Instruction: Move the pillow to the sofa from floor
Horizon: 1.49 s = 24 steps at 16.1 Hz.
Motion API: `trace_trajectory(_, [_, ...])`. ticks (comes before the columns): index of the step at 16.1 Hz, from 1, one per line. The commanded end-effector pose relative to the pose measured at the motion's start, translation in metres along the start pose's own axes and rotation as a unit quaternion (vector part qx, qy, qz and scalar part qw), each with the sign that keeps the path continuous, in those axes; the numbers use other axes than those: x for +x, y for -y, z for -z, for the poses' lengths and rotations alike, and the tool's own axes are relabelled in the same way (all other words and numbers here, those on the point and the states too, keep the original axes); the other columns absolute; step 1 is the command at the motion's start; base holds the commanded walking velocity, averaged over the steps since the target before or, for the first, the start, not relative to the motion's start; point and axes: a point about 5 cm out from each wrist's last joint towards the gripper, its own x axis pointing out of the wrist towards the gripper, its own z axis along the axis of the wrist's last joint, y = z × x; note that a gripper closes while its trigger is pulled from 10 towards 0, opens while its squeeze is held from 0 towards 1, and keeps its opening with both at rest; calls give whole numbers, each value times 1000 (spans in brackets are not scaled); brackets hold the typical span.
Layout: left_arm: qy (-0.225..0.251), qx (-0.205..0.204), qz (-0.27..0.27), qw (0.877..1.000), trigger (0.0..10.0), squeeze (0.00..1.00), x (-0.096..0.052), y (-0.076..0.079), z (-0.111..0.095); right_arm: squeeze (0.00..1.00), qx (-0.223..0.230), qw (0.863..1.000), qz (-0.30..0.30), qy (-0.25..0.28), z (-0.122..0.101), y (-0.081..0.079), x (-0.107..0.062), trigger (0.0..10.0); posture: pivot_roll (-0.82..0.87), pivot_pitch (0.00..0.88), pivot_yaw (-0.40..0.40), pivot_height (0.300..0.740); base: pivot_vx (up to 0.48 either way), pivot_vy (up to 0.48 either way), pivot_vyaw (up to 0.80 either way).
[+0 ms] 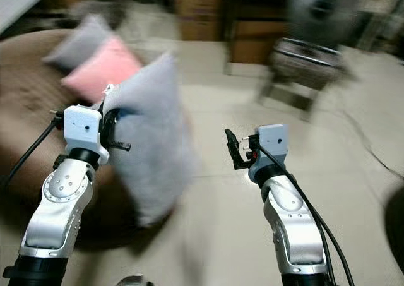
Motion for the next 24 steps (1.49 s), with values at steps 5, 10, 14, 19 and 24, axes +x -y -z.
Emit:
trace_trajectory(5, [29, 1, -18, 999, 10000, 0, 5, -8, -9, 0, -7, 1000, -13, 15, -7, -4, 5, 10000, 29, 0, -11, 740, 273, 0, 640])
trace_trajectory(10, [27, -4, -18, 999, 10000, 0, 4, -4, -7, 0, -16, 1000, -23, 14, -9, 0, 9, 10000, 31, 0, -20, 740, 292, 0, 0])
trace_trajectory(14, [25, -9, -15, 1000, 10000, 0, 5, -2, -6, 0, -19, 999, -23, 13, -9, 2, 9, 10000, 23, 0, -18, 740, 299, 0, 0])
trace_trajectory(19, [25, -9, -15, 1000, 10000, 0, 5, -2, -6, 0, -19, 999, -23, 13, -9, 2, 9, 10000, 23, 0, -18, 740, 300, 0, 0])
trace_trajectory(24, [25, -9, -15, 1000, 10000, 0, 5, -2, -6, 0, -19, 999, -23, 13, -9, 2, 9, 10000, 23, 0, -18, 740, 300, 0, 0])
